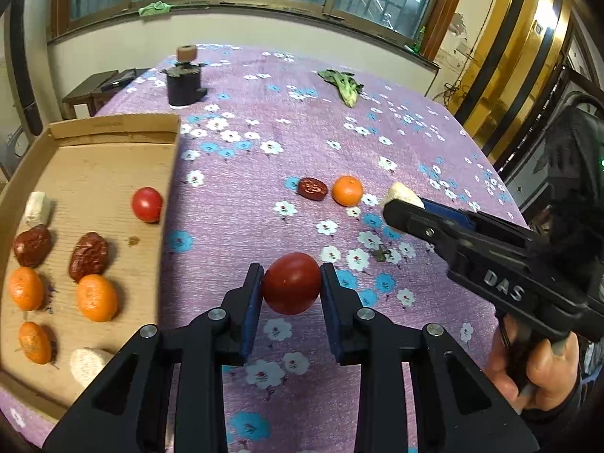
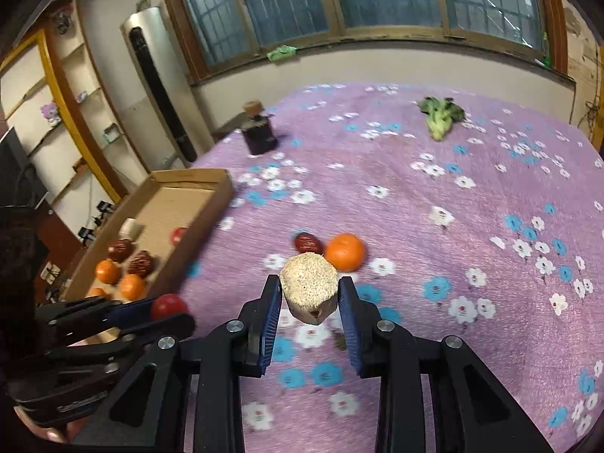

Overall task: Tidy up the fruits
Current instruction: 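Carry the red tomato and the beige cake over the cardboard tray, then open the left tool to drop the tomato while the right tool drops the cake, then move both open tools back to the last orange and red date, then grasp the red date with the left tool while the right tool grasps the orange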

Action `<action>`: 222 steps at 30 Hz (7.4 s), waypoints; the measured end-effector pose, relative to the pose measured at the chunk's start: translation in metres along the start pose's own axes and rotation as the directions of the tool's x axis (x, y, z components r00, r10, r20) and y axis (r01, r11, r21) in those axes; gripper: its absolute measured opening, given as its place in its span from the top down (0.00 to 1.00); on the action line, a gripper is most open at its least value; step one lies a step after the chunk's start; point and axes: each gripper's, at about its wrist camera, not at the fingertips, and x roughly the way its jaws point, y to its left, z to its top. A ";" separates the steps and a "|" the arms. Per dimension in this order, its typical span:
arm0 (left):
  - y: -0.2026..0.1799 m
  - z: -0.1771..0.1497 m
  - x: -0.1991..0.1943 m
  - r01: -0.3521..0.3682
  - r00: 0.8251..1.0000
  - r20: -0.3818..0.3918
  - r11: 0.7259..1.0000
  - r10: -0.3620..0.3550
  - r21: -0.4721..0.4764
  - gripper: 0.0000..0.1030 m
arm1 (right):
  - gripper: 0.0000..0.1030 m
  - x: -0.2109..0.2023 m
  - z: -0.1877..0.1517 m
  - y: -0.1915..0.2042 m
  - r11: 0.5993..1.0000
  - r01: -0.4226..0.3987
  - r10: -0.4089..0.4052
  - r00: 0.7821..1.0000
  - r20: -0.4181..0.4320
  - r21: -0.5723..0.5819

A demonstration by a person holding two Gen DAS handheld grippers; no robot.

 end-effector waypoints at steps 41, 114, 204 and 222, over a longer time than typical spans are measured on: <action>0.109 0.000 -0.047 -0.189 0.977 0.072 0.970 0.201 -0.151 0.73 | 0.70 0.034 0.004 0.111 0.976 -0.184 0.176 0.981 -0.077 -0.117; 0.164 0.051 0.036 -0.322 0.939 -0.171 0.938 0.299 -0.128 0.47 | 0.63 0.196 0.083 0.161 0.938 -0.173 0.098 0.963 -0.250 -0.301; -0.038 0.064 0.123 -0.115 0.983 -0.130 0.989 0.127 0.097 0.46 | 0.68 0.021 0.005 -0.069 0.995 0.065 -0.063 0.998 -0.031 0.081; -0.024 0.031 0.068 -0.071 0.995 -0.066 0.996 0.075 0.060 0.71 | 0.68 -0.012 -0.009 -0.047 0.995 0.024 -0.026 1.000 0.013 0.094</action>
